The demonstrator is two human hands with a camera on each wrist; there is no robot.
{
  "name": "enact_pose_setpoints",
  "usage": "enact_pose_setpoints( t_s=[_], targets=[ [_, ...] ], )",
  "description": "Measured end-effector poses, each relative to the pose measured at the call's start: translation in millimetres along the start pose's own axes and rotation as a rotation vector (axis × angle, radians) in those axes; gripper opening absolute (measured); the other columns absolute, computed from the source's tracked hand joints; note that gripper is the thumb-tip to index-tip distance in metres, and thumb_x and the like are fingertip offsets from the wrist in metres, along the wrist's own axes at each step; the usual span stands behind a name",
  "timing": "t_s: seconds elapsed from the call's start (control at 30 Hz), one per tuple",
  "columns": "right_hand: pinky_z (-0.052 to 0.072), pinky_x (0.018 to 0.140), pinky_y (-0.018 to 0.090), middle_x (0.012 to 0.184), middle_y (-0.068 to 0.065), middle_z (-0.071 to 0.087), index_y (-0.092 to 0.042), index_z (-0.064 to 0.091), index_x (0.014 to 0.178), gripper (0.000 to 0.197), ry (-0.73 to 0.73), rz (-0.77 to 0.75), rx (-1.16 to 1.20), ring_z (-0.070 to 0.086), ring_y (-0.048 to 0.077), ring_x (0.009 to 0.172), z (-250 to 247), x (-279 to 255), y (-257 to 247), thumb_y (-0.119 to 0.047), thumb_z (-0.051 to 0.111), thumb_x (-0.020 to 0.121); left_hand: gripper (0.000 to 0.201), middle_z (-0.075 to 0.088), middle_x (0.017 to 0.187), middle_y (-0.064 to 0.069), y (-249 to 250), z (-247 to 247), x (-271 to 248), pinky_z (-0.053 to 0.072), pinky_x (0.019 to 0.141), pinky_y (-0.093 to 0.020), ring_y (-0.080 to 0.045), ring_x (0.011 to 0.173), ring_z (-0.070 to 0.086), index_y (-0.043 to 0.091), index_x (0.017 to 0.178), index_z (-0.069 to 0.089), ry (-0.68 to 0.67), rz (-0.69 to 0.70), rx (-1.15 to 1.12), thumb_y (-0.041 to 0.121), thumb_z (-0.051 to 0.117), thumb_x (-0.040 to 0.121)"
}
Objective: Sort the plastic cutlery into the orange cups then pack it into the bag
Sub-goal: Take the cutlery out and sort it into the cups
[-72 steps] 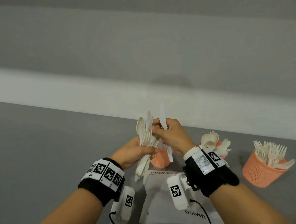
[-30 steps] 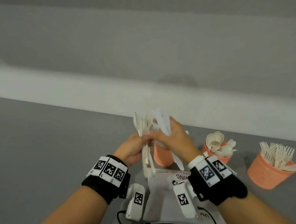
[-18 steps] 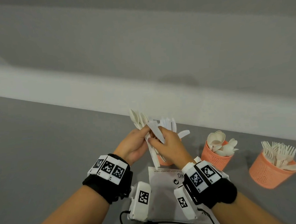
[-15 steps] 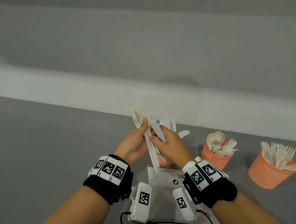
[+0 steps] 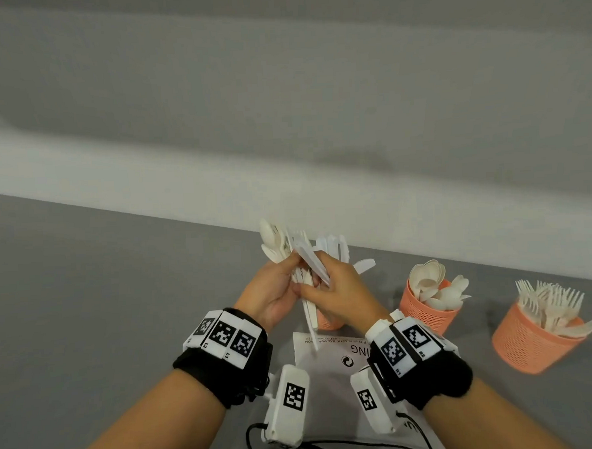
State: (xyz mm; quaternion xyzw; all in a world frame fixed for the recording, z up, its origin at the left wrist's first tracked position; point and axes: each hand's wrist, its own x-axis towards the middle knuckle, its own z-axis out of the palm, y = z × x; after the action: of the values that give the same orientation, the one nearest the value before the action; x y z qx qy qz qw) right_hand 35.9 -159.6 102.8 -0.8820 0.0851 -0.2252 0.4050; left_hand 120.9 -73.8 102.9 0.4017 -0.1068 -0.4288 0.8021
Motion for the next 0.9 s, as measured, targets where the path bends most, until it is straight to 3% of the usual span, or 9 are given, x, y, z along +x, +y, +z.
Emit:
enact_pose_setpoints(
  t_s=[0.1,0.23,0.4,0.47,0.53,0.63,0.73,0.8,0.9],
  targets=[
    [0.048,0.069,0.033,0.076,-0.006,0.057,-0.015,0.052,0.114,0.04,-0.068,0.021,-0.152,0.055,0.014,0.068,-3.2,2.0,1.7,-0.023,0.059,0.075,0.017,0.066,0.081,-0.013,-0.6,-2.5,-0.7,0.059,0.067,-0.028,-0.02,0.074,0.069,0.001,0.093,0.06,-0.036,0.005,0.032,0.005,0.044,0.095],
    [0.049,0.071,0.036,0.09,0.008,0.066,-0.011,0.048,0.116,0.029,-0.05,0.031,-0.324,0.062,0.026,0.082,-0.7,1.3,0.8,-0.02,0.048,0.088,0.023,0.063,0.072,-0.01,-3.2,-0.7,-1.3,0.057,0.064,-0.025,-0.015,0.065,0.068,0.002,0.082,0.056,-0.044,0.018,0.072,0.002,0.039,0.097],
    [0.041,0.064,0.034,0.078,0.008,0.057,-0.007,0.047,0.102,0.015,-0.02,0.083,-0.281,0.056,0.027,0.072,4.2,3.2,1.5,-0.018,0.04,0.094,0.022,0.063,0.098,-0.016,-4.4,-3.8,0.2,0.057,0.078,-0.031,-0.024,0.092,0.065,0.0,0.112,0.053,-0.028,0.092,0.05,-0.003,0.04,0.096],
    [0.046,0.066,0.039,0.08,0.01,0.057,-0.003,0.048,0.1,0.019,0.003,0.148,-0.162,0.057,0.028,0.071,-0.4,5.9,0.9,-0.019,0.037,0.097,0.015,0.059,0.083,-0.011,0.1,-6.1,0.4,0.057,0.066,-0.028,-0.02,0.077,0.063,0.008,0.096,0.053,0.055,0.13,0.063,-0.002,0.042,0.095],
    [0.048,0.064,0.036,0.083,0.011,0.058,-0.003,0.047,0.105,0.022,0.094,0.254,0.058,0.057,0.023,0.067,-12.6,11.7,2.5,-0.02,0.033,0.099,0.019,0.051,0.073,-0.005,5.0,-10.6,1.1,0.054,0.06,-0.026,-0.016,0.066,0.055,0.012,0.087,0.049,0.148,0.166,0.099,-0.004,0.044,0.094],
    [0.049,0.063,0.03,0.082,0.008,0.059,-0.009,0.044,0.1,0.016,0.266,0.327,0.354,0.057,0.019,0.066,-33.3,23.8,6.6,-0.019,0.032,0.099,0.017,0.053,0.079,-0.004,7.8,-18.1,0.3,0.05,0.067,-0.028,-0.015,0.071,0.056,0.01,0.107,0.05,0.157,0.173,0.21,-0.001,0.048,0.094],
    [0.051,0.073,0.031,0.079,0.003,0.059,-0.012,0.045,0.096,0.013,0.416,0.24,0.423,0.059,0.02,0.074,-34.9,36.5,16.3,-0.015,0.032,0.098,0.028,0.055,0.083,-0.003,5.5,-20.0,-1.3,0.053,0.064,-0.024,-0.013,0.072,0.059,0.011,0.12,0.045,0.114,0.163,0.232,0.0,0.048,0.094],
    [0.051,0.076,0.028,0.077,0.002,0.057,-0.016,0.043,0.098,0.011,0.49,0.18,0.435,0.06,0.017,0.074,-28.1,43.9,25.8,-0.015,0.032,0.099,0.018,0.056,0.079,-0.004,4.3,-19.4,-3.3,0.054,0.057,-0.021,-0.01,0.063,0.061,0.008,0.109,0.05,0.065,0.147,0.217,-0.001,0.047,0.094],
    [0.049,0.069,0.014,0.073,0.0,0.05,-0.015,0.039,0.105,0.01,0.587,0.12,0.38,0.054,0.013,0.068,-19.8,49.6,37.4,-0.017,0.031,0.1,0.013,0.062,0.066,-0.003,4.5,-20.7,-7.0,0.054,0.056,-0.021,-0.009,0.055,0.063,0.006,0.088,0.058,-0.009,0.099,0.213,0.001,0.047,0.093]
  ],
)
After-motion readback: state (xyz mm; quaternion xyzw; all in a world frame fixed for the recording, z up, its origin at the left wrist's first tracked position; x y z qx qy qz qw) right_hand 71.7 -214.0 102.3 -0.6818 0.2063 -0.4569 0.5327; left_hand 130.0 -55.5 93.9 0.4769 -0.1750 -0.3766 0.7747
